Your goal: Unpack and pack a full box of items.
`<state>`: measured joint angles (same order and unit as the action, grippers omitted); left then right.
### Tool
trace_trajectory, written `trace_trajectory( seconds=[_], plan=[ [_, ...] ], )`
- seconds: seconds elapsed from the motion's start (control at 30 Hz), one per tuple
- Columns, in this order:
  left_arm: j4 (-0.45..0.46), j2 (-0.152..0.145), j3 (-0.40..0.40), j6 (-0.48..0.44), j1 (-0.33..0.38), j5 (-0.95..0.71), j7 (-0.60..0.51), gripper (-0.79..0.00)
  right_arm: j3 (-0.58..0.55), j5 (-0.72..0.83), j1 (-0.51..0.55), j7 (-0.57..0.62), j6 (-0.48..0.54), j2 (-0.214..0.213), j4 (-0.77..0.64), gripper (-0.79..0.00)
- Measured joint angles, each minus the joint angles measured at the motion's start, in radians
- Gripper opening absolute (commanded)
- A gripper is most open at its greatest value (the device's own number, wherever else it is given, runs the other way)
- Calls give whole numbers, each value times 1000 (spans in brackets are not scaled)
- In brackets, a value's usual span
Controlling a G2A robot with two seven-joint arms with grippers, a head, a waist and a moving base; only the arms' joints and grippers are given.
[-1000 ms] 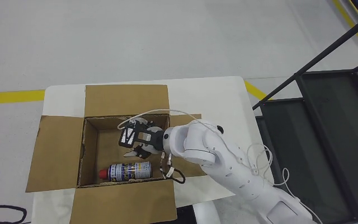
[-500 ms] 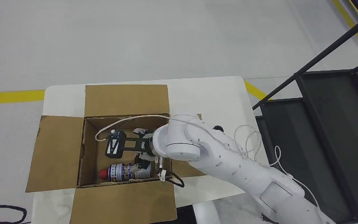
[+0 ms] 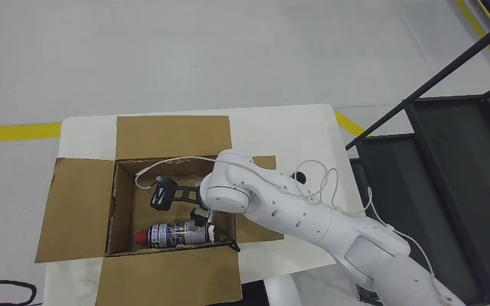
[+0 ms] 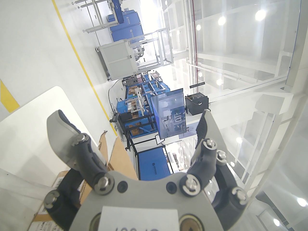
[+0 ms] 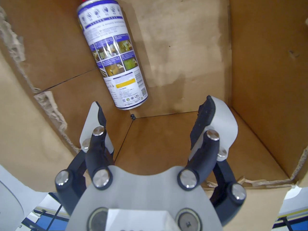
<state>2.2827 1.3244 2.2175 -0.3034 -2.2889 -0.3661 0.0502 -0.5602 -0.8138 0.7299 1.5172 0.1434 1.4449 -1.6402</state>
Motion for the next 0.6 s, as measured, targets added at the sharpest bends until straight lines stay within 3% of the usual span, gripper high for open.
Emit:
trace_trajectory(
  seconds=[0.6],
  plan=[
    [0,0,0,0,0,0,0,0,52,24,15,-8,27,15,58,-135]
  ],
)
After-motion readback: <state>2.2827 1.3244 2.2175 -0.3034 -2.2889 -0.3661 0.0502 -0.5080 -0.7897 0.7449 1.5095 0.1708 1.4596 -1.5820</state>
